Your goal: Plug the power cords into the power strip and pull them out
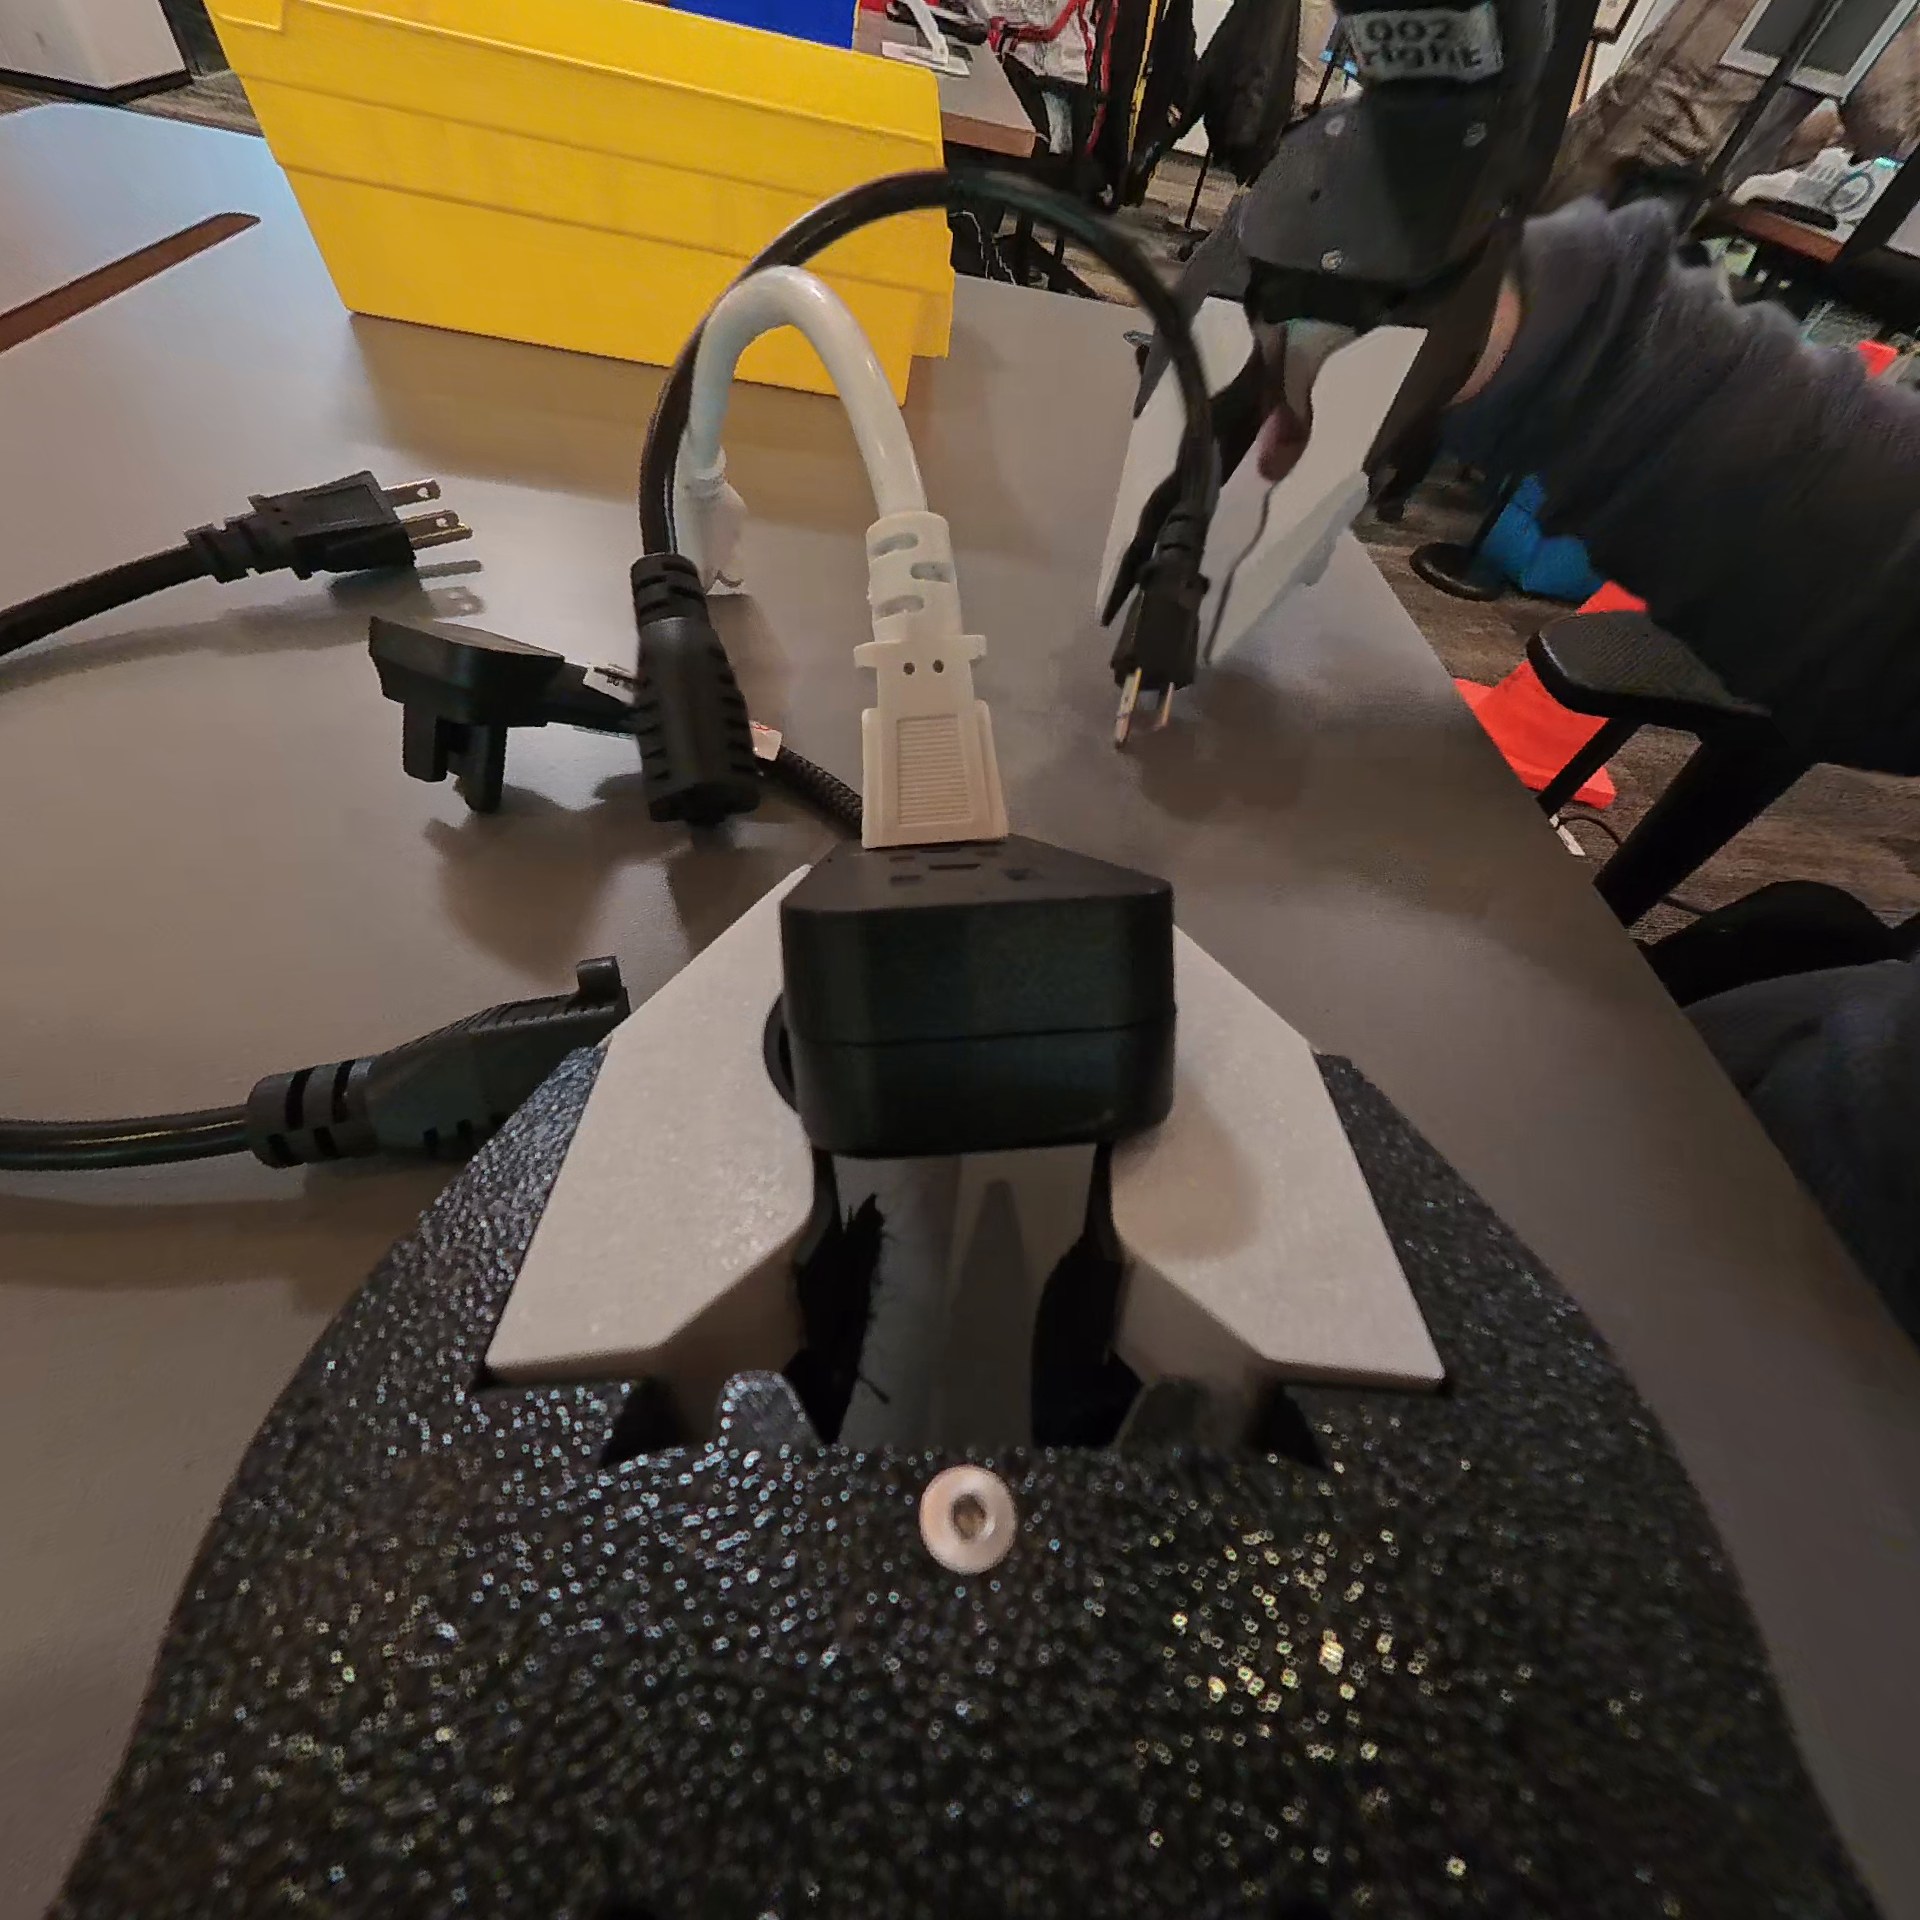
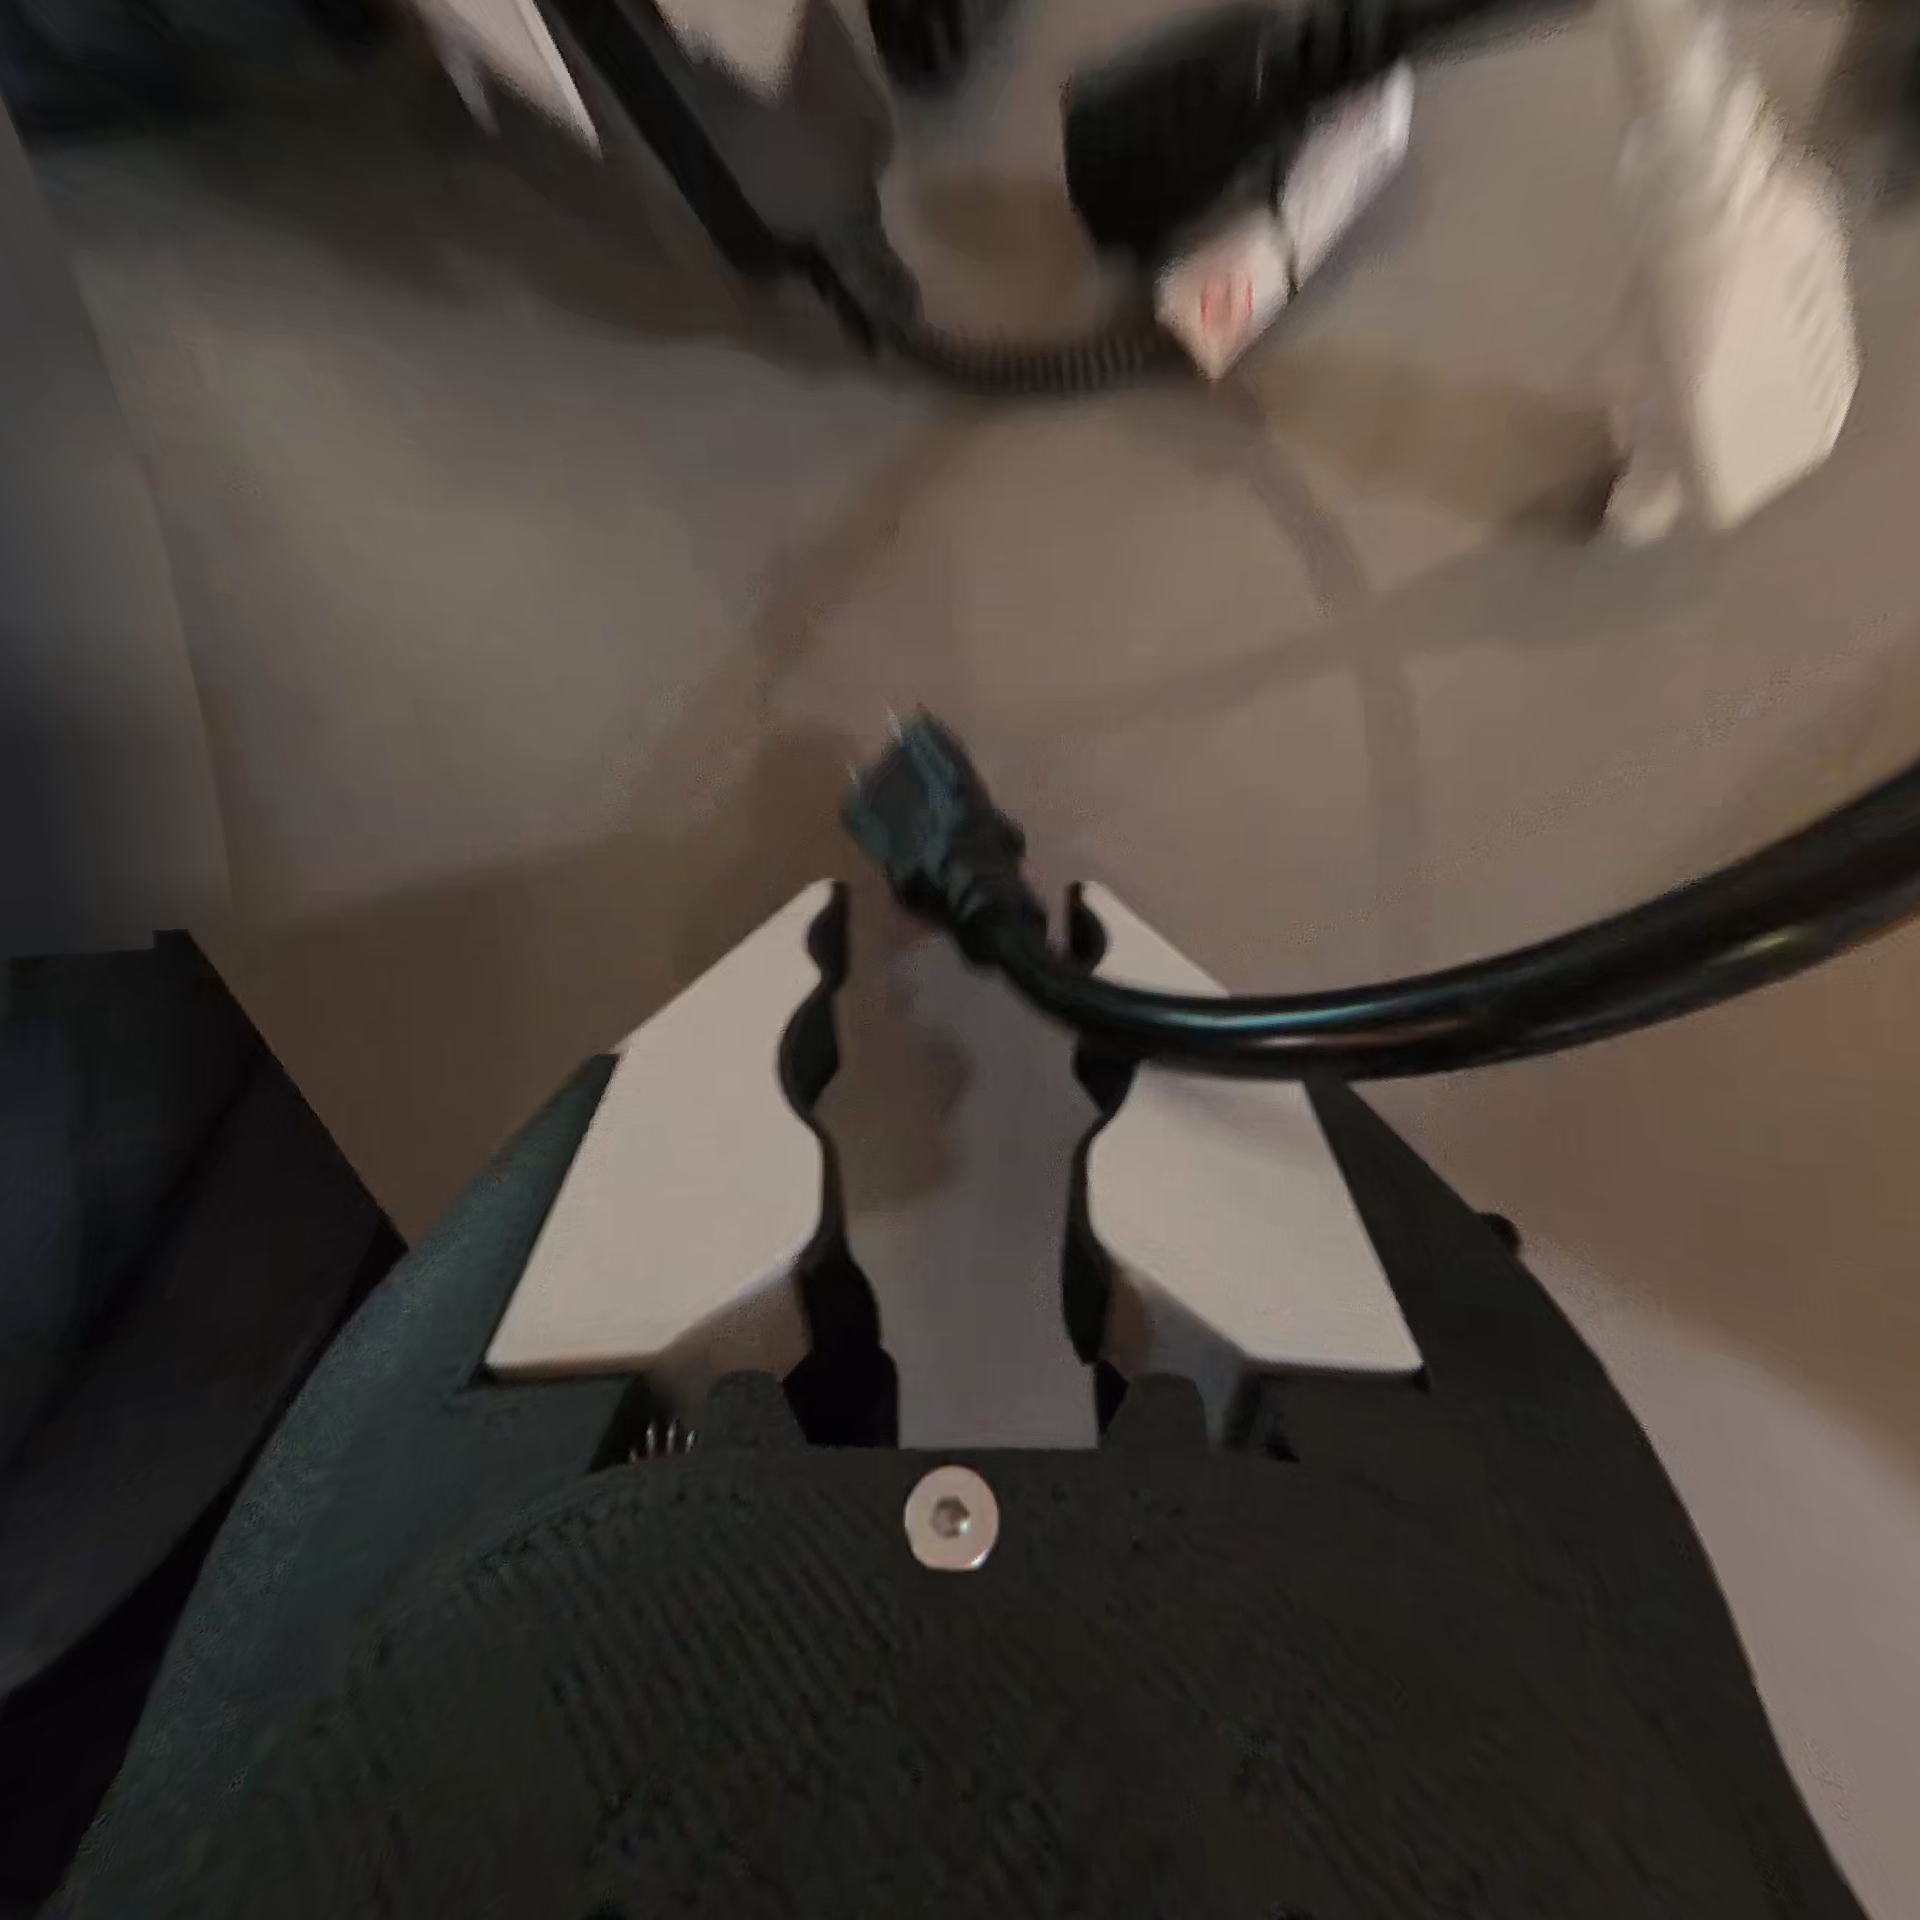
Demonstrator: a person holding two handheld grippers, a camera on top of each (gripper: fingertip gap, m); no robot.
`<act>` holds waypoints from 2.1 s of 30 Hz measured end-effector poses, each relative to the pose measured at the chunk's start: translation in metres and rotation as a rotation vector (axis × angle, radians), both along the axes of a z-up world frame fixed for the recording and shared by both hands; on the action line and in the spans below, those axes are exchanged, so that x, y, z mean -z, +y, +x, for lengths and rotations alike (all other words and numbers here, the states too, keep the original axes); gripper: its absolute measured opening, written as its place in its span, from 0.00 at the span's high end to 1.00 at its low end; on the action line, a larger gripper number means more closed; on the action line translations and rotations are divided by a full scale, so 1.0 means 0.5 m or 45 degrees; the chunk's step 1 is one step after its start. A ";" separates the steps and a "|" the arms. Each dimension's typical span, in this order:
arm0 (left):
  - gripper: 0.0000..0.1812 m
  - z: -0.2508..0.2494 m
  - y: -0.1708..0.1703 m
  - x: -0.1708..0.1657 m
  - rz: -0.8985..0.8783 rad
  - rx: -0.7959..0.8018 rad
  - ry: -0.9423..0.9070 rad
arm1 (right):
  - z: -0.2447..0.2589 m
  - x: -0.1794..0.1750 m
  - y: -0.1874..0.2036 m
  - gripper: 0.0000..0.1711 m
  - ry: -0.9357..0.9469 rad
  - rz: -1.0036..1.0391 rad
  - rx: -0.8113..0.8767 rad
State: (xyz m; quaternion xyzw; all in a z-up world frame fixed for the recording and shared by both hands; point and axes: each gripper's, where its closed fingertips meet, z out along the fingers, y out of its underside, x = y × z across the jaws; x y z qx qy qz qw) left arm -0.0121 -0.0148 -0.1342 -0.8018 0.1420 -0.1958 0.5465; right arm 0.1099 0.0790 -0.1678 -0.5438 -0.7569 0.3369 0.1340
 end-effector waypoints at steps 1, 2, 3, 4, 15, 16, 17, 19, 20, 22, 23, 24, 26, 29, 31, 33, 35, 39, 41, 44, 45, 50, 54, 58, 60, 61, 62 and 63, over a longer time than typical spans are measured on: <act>0.72 0.000 0.000 0.000 -0.001 0.000 -0.003 | 0.025 0.023 0.017 0.66 -0.139 0.086 0.017; 0.73 -0.001 0.000 0.000 -0.002 0.001 -0.006 | 0.044 0.030 0.030 0.64 -0.207 0.160 0.027; 0.73 -0.001 0.000 0.000 -0.003 0.001 -0.009 | 0.060 0.023 0.040 0.62 -0.242 0.217 0.033; 0.73 -0.001 0.000 0.000 -0.003 0.001 -0.010 | 0.077 0.013 0.054 0.60 -0.275 0.277 0.055; 0.73 0.019 -0.010 -0.001 0.021 0.083 0.036 | 0.018 -0.089 0.026 0.59 -0.092 0.680 -0.374; 0.73 0.019 -0.010 -0.001 0.020 0.084 0.030 | 0.014 -0.070 0.032 0.59 -0.157 0.723 -0.457; 0.73 0.019 -0.010 -0.001 0.018 0.086 0.025 | 0.006 -0.057 0.035 0.59 -0.194 0.731 -0.524; 0.73 0.019 -0.010 -0.001 0.017 0.087 0.021 | -0.012 -0.042 0.032 0.59 -0.230 0.665 -0.622; 0.73 0.019 -0.010 -0.001 0.018 0.087 0.022 | -0.020 -0.034 0.032 0.60 -0.251 0.620 -0.653; 0.73 0.019 -0.010 -0.001 0.017 0.088 0.022 | -0.026 -0.013 0.038 0.65 -0.327 0.561 -0.705; 0.73 0.019 -0.010 -0.001 0.016 0.088 0.019 | -0.024 0.000 0.043 0.67 -0.367 0.557 -0.731; 0.73 0.019 -0.010 -0.001 0.015 0.089 0.016 | -0.021 0.013 0.049 0.70 -0.406 0.569 -0.756; 0.73 0.018 -0.010 -0.001 0.014 0.089 0.013 | -0.022 0.036 0.064 0.72 -0.444 0.614 -0.784; 0.73 0.018 -0.010 -0.002 0.013 0.090 0.008 | -0.036 0.040 0.055 0.75 -0.405 0.542 -0.751; 0.73 0.018 -0.010 -0.002 0.012 0.091 0.004 | -0.044 0.040 0.054 0.79 -0.384 0.513 -0.702; 0.73 0.018 -0.009 -0.002 0.012 0.090 0.005 | -0.046 0.040 0.055 0.85 -0.366 0.516 -0.673; 0.73 0.018 -0.010 -0.002 0.013 0.091 0.007 | -0.037 0.040 0.052 0.86 -0.385 0.523 -0.665; 0.73 0.019 -0.010 -0.002 0.015 0.092 0.014 | -0.028 0.013 0.046 0.86 -0.353 0.630 -0.647; 0.73 0.019 -0.010 -0.001 0.016 0.090 0.017 | -0.033 -0.023 0.036 0.87 -0.294 0.648 -0.603; 0.73 0.019 -0.010 -0.001 0.019 0.088 0.024 | -0.048 -0.096 0.025 0.87 -0.188 0.672 -0.525; 0.73 0.019 -0.010 -0.001 0.020 0.088 0.025 | -0.054 -0.123 0.017 0.87 -0.154 0.664 -0.506; 0.73 0.020 -0.010 -0.001 0.022 0.087 0.033 | -0.094 -0.232 -0.025 0.87 0.009 0.666 -0.460; 0.73 0.020 -0.010 -0.001 0.024 0.086 0.038 | -0.109 -0.255 -0.045 0.87 0.048 0.722 -0.475; 0.73 0.020 -0.010 -0.001 0.027 0.086 0.044 | -0.111 -0.248 -0.055 0.87 0.051 0.749 -0.484; 0.73 0.020 -0.010 -0.001 0.026 0.086 0.042 | -0.109 -0.243 -0.058 0.87 0.056 0.747 -0.483; 0.73 0.020 -0.010 -0.001 0.026 0.086 0.041 | -0.108 -0.240 -0.059 0.87 0.059 0.741 -0.479; 0.73 0.020 -0.010 -0.001 0.025 0.086 0.041 | -0.108 -0.237 -0.060 0.87 0.063 0.733 -0.471; 0.73 0.020 -0.010 -0.001 0.025 0.086 0.041 | -0.107 -0.233 -0.062 0.87 0.067 0.724 -0.458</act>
